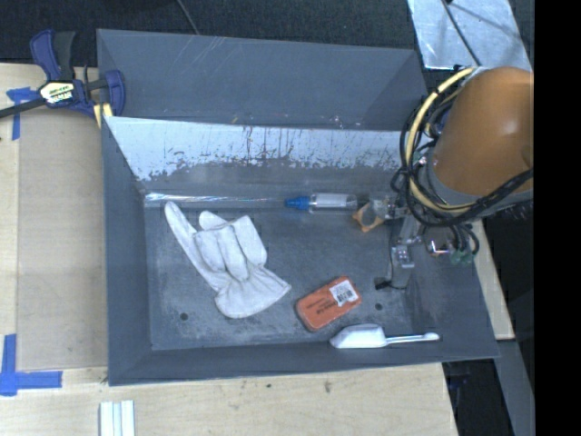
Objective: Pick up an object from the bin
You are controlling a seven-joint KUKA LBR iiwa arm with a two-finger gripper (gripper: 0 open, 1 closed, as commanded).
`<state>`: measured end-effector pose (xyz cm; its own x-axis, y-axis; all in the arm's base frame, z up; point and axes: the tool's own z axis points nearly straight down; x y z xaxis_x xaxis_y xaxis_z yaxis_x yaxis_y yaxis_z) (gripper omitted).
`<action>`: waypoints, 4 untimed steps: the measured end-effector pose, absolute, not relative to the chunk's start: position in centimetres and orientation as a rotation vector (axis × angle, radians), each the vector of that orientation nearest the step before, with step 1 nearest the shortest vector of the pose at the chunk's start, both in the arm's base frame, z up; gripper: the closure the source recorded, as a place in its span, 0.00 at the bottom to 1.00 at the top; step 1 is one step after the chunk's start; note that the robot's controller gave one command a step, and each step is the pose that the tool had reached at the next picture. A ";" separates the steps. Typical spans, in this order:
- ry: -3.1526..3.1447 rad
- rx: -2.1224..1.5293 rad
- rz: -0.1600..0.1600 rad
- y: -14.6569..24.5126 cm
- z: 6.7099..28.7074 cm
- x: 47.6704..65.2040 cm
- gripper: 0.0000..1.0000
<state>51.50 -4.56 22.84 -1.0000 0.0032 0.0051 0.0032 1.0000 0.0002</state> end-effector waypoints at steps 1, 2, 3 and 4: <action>-3.145 -0.002 0.001 -4.5 23.3 51.7 0.00; -3.152 0.013 0.002 -3.9 18.5 51.1 0.00; -3.143 -0.113 0.000 -3.3 14.0 49.8 0.00; -3.145 0.030 0.001 -2.6 9.6 49.7 0.00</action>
Offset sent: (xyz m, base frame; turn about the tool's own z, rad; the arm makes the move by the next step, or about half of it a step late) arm -0.0150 0.0174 -0.1120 -0.0240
